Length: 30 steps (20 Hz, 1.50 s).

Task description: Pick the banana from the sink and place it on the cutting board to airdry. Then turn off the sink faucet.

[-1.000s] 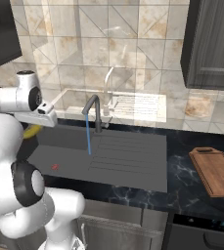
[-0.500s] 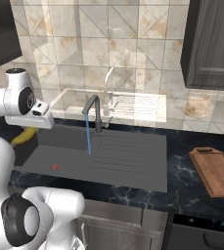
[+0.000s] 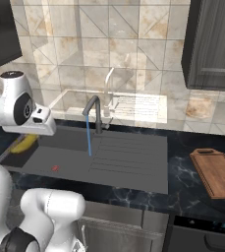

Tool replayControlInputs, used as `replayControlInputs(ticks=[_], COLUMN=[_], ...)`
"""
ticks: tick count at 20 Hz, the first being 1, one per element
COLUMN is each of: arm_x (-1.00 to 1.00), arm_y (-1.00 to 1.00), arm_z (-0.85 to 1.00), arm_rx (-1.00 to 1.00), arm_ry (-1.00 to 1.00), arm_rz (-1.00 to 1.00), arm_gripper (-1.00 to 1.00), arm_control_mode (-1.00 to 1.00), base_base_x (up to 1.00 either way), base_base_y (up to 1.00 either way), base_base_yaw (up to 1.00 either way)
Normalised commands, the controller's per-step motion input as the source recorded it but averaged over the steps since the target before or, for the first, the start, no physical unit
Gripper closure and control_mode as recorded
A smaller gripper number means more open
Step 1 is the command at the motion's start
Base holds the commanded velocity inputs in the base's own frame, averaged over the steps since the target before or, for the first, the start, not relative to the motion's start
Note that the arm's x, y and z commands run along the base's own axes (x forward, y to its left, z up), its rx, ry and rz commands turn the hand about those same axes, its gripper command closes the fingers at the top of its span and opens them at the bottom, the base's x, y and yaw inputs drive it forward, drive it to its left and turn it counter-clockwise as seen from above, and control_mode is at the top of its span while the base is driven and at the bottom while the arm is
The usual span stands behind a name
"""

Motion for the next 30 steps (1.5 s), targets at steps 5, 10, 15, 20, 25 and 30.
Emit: replayControlInputs(ticks=[5,10,15,20,25,30], arm_x=[-0.48,-0.45,-0.31,-0.28,-0.23,-0.17], arm_y=[-0.44,-0.47,-0.47,-0.49,-0.52,-0.54], arm_z=[0.13,0.12,0.15,0.11,0.06,0.05], arm_rx=[0.0,0.0,0.0,0.0,0.0,0.0], arm_ry=[-0.01,-0.01,-0.04,-0.06,-0.03,-0.01], arm_rz=[0.0,0.0,-0.01,-0.04,-0.08,-0.1], arm_gripper=[1.0,1.0,1.0,1.0,1.0,1.0], arm_control_mode=[-1.0,-1.0,-1.0,-1.0,-1.0,-1.0], base_base_x=[0.0,0.0,0.0,0.0,0.0,0.0], base_base_y=[0.0,0.0,0.0,0.0,0.0,0.0], base_base_yaw=[0.0,0.0,0.0,0.0,0.0,0.0])
